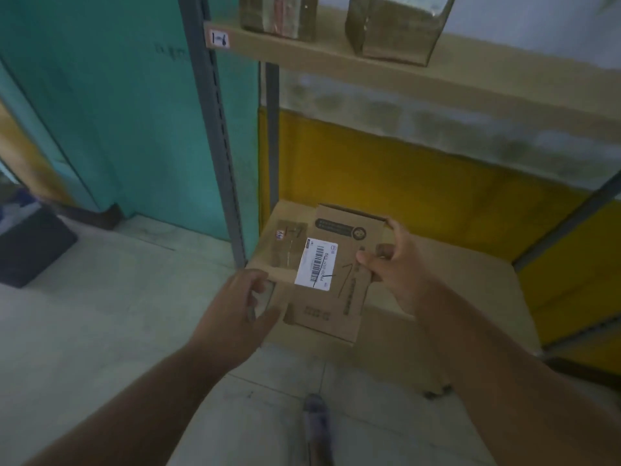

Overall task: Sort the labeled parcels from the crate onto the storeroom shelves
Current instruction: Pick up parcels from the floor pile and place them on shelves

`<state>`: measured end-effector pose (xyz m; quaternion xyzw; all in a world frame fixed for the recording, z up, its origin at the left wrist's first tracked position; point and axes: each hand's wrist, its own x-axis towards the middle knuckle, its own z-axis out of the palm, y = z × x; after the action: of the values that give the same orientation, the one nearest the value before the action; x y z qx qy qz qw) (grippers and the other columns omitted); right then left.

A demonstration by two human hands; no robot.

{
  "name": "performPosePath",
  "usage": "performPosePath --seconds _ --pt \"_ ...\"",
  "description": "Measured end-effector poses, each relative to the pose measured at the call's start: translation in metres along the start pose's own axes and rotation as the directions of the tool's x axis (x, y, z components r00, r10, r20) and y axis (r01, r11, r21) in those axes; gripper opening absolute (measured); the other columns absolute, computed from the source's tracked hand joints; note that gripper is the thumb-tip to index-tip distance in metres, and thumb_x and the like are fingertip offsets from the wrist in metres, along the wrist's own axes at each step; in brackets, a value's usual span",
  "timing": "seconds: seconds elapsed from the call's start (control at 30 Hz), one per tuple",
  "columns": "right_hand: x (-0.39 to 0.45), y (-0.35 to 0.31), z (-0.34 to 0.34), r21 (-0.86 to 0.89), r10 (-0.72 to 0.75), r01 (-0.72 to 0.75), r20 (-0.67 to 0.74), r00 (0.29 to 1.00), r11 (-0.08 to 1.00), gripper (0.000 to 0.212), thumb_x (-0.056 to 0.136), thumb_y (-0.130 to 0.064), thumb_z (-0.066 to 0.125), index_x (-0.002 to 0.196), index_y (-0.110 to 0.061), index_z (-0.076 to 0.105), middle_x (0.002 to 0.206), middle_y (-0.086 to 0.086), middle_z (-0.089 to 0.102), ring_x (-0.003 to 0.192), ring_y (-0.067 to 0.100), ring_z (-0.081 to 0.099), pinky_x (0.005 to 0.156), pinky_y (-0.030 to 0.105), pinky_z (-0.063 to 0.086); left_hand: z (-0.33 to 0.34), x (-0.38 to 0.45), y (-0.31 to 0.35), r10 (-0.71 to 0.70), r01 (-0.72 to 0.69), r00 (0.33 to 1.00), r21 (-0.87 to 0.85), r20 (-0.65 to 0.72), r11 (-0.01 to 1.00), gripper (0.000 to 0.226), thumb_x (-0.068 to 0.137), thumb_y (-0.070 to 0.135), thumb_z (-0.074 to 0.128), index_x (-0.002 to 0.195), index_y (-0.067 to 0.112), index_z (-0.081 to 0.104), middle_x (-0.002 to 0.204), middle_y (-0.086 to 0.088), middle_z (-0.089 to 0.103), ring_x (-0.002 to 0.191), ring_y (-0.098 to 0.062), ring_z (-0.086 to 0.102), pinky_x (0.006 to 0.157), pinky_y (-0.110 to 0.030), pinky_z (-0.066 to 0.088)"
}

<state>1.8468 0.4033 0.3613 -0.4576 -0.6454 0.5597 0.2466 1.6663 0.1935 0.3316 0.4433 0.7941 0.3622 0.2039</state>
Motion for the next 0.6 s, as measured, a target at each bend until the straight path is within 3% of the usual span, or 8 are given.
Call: performPosePath --seconds 0.13,0.3,0.37,0.47,0.6 --pt "0.085 0.044 -0.009 -0.025 0.095 -0.094 0.051 0.994 0.995 0.088 0.083 -0.005 0.077 0.152 -0.033 0.030 0.096 0.014 0.076 0.086 0.028 0.076 0.075 0.052 0.061 0.046 0.041 -0.005 -0.095 0.094 0.995 0.045 0.016 0.995 0.045 0.086 0.036 0.068 0.126 0.030 0.050 0.109 0.015 0.053 0.091 0.002 0.053 0.077 -0.029 0.054" --pt "0.179 0.090 -0.015 -0.084 0.216 -0.210 0.073 0.974 0.974 0.088 0.084 -0.006 0.078 0.153 -0.030 0.029 0.102 0.011 0.076 0.086 0.025 0.076 0.071 0.050 0.063 0.091 0.081 -0.018 -0.173 0.166 0.984 0.136 0.041 0.977 0.055 0.087 0.039 0.070 0.136 0.029 0.047 0.123 0.014 0.051 0.099 -0.003 0.051 0.078 -0.014 0.041" --pt "0.210 0.107 -0.012 -0.122 0.264 -0.253 0.089 0.960 0.960 0.089 0.085 -0.006 0.077 0.154 -0.029 0.026 0.116 0.016 0.071 0.091 0.028 0.074 0.063 0.044 0.063 0.103 0.090 -0.024 -0.197 0.189 0.980 0.174 0.030 0.966 0.057 0.088 0.043 0.068 0.139 0.029 0.046 0.129 0.012 0.050 0.108 -0.006 0.051 0.085 -0.019 0.040" --pt "0.246 0.136 -0.004 -0.139 0.322 -0.306 0.113 0.940 0.942 0.090 0.086 -0.003 0.075 0.154 -0.031 0.023 0.131 0.022 0.061 0.100 0.037 0.070 0.057 0.046 0.062 0.116 0.099 -0.033 -0.210 0.204 0.978 0.201 0.008 0.958 0.057 0.088 0.044 0.065 0.140 0.029 0.046 0.134 0.011 0.049 0.117 -0.010 0.051 0.094 -0.027 0.043" --pt "0.267 0.162 0.013 -0.206 0.320 -0.303 0.054 0.946 0.930 0.084 0.086 -0.007 0.076 0.153 -0.024 0.028 0.134 0.016 0.059 0.101 0.035 0.069 0.058 0.044 0.062 0.134 0.106 -0.043 -0.206 0.197 0.978 0.241 0.013 0.950 0.056 0.089 0.047 0.062 0.140 0.030 0.045 0.135 0.013 0.047 0.117 -0.010 0.051 0.099 -0.029 0.043"
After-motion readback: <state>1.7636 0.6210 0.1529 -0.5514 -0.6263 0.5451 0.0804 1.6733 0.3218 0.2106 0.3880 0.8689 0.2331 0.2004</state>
